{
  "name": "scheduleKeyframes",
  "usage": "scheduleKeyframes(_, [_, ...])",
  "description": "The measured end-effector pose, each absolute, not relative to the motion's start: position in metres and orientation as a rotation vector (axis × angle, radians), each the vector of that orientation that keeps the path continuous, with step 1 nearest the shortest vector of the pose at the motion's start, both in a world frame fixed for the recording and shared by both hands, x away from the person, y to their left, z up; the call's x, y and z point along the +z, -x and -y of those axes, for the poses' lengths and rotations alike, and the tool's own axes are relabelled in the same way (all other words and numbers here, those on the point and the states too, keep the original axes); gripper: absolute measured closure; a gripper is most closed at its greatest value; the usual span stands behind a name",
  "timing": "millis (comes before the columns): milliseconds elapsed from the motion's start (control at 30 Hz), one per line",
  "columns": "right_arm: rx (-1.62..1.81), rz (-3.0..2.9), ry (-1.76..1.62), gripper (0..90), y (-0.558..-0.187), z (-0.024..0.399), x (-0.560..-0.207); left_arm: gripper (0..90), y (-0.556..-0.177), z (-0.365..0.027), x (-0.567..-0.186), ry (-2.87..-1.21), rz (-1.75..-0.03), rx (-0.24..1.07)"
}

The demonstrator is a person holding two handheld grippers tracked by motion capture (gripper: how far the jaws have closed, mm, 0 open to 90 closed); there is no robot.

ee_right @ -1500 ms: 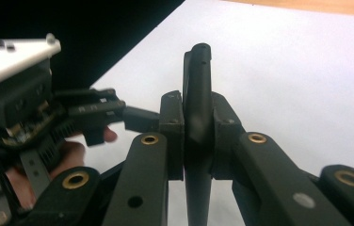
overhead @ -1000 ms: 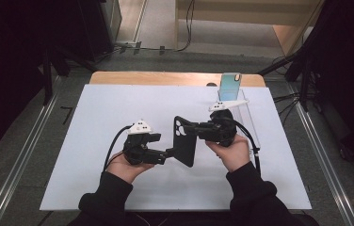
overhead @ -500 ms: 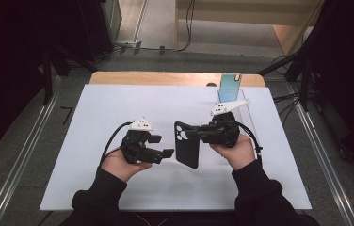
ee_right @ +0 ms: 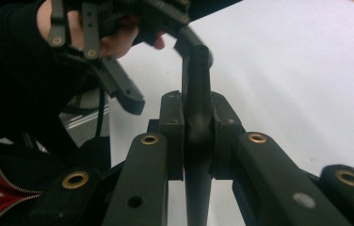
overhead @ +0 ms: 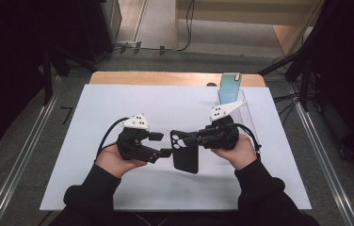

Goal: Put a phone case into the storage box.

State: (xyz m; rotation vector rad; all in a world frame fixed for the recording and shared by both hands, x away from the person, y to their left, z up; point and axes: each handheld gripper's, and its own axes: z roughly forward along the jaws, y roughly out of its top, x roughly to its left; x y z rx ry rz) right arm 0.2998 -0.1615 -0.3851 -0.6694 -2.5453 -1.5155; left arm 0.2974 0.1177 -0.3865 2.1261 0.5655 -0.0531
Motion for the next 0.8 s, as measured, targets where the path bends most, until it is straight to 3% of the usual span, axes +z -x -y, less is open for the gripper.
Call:
scheduleKeyframes(500, [-1.508,2.494,0.500,77.1,-0.297,0.152,-0.388,43.3,-0.297,-0.115,-0.388,-2.128,-0.474,-0.111])
scheduleKeyframes(667, [-1.503,2.481,0.470,77.1,-0.297,0.150,-0.389,54.2,-0.295,-0.114,-0.390,-2.138,-0.420,-0.144])
scheduleKeyframes(767, [-1.489,2.480,0.463,77.1,-0.297,0.149,-0.390,68.2,-0.293,-0.115,-0.389,-2.133,-0.391,-0.136])
scheduleKeyframes(800, [-1.490,2.479,0.458,77.0,-0.297,0.149,-0.390,69.1,-0.293,-0.115,-0.388,-2.134,-0.396,-0.144])
